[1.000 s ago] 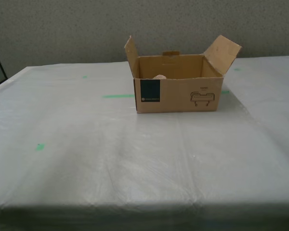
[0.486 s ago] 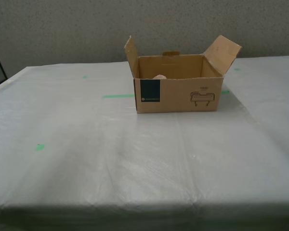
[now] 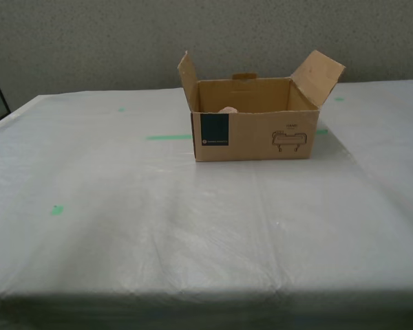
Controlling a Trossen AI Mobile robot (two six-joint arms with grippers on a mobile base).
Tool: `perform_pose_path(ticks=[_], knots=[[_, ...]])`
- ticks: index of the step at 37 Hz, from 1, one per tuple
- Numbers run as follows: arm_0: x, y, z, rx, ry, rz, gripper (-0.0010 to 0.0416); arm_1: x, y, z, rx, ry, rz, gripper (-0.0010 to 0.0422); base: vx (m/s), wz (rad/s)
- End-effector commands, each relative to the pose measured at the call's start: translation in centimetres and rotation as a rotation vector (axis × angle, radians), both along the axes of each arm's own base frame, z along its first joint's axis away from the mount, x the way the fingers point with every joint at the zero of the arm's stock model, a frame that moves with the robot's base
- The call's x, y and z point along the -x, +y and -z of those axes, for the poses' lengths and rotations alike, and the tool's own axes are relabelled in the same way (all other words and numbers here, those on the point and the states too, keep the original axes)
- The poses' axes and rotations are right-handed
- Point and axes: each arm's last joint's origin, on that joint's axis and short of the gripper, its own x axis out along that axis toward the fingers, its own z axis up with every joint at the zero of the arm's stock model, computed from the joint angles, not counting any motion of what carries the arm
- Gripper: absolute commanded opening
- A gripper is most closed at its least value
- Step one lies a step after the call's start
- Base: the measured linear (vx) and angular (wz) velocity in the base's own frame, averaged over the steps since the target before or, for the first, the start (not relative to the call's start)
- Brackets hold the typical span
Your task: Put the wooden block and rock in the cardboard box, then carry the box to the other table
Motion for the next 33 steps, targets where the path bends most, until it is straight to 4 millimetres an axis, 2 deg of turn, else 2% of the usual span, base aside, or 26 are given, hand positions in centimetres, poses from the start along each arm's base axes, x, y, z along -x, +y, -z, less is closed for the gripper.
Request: perform_pose_path(ticks=[1, 33], knots=[[0.00, 0.00, -0.01, 0.001, 0.000, 0.001, 0.0394, 0.00, 0.01, -0.07, 0.000, -0.003, -0.001, 0.0396, 0.000, 0.000], [0.00, 0.00, -0.01, 0.001, 0.000, 0.001, 0.0393, 0.00, 0.01, -0.07, 0.000, -0.003, -0.001, 0.0396, 0.000, 0.000]])
